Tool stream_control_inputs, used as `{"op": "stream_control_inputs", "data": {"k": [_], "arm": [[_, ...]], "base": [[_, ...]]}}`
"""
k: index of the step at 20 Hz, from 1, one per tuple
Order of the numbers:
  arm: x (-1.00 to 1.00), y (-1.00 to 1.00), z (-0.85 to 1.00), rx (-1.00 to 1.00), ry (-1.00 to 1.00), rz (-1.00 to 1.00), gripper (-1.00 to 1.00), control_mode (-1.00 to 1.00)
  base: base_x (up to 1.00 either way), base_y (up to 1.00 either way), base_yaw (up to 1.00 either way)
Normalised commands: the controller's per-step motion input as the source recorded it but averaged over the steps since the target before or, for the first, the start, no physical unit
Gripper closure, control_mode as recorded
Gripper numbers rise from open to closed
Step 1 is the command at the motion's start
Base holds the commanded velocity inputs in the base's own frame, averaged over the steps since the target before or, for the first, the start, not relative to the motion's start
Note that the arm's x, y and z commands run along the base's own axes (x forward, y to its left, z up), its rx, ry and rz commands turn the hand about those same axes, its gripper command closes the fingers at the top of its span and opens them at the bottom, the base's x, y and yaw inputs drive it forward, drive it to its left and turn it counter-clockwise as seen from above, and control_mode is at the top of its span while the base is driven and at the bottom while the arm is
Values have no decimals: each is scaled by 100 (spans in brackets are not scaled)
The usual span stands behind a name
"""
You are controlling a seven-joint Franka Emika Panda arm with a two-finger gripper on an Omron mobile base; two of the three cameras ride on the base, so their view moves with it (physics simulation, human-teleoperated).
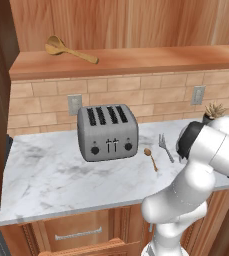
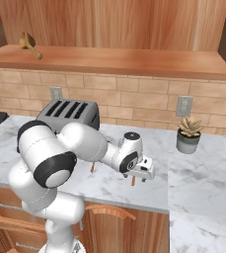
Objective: Organize the utensils by type. Pick up the wooden spoons from the counter and place them in the open cabinet. Then pick up the metallic utensils from the counter and place them in the open drawer.
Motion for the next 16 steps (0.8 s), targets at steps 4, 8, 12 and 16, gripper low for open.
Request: {"op": "stream_control_inputs", "data": {"k": [4,8,12,16], "arm": [[0,0,0,0,0,0,-100,-100],[0,0,0,0,0,0,100,-100],[0,0,0,0,0,0,100,-100],[0,0,0,0,0,0,100,-100]], "base": [[0,0,0],[0,0,0],[0,0,0],[0,0,0]]}}
